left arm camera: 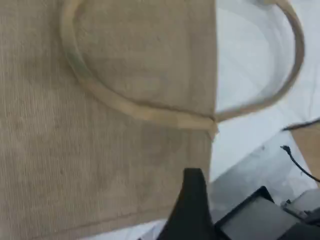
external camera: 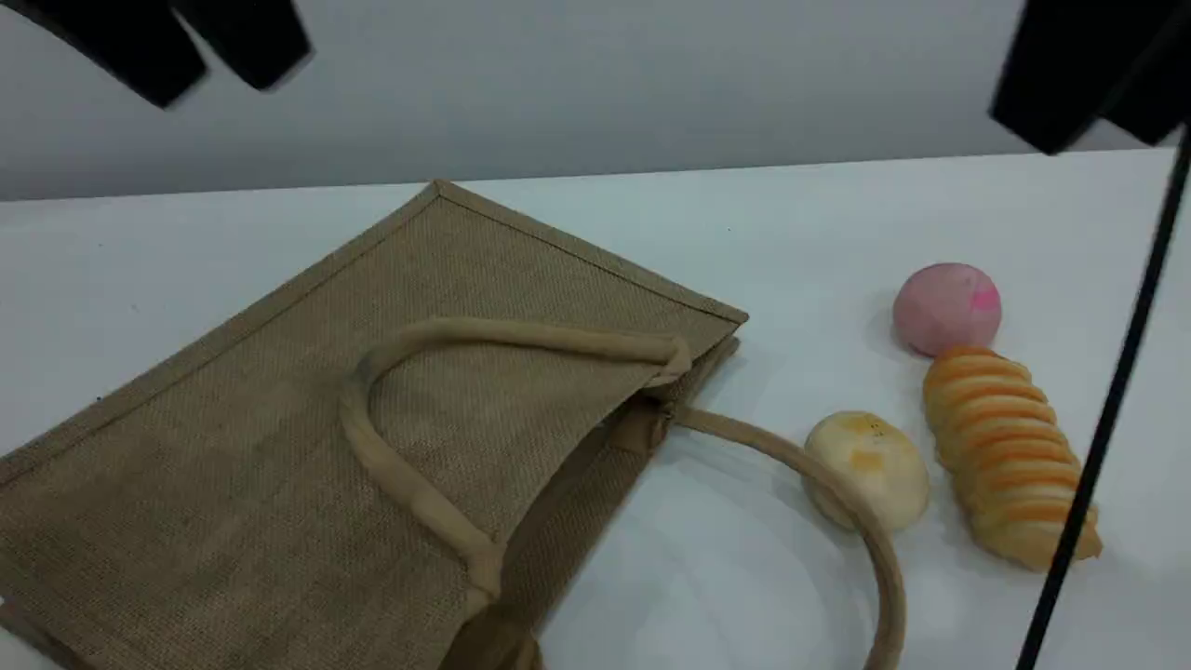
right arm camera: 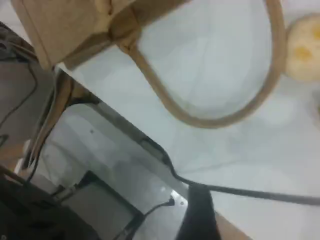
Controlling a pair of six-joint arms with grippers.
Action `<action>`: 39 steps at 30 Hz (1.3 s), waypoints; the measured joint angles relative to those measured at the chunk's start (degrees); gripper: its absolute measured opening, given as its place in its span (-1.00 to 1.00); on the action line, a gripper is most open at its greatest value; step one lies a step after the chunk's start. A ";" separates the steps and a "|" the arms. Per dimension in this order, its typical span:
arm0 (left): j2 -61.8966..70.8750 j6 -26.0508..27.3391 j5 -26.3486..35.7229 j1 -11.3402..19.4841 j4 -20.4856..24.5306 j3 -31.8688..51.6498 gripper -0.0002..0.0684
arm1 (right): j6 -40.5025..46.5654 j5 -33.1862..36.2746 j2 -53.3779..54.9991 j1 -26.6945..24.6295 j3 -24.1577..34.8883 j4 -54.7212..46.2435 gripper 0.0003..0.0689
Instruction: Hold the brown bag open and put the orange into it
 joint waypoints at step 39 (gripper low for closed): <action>-71.40 -22.12 -0.20 0.00 17.81 31.94 0.64 | 14.87 0.09 -68.05 0.00 19.58 -14.91 0.39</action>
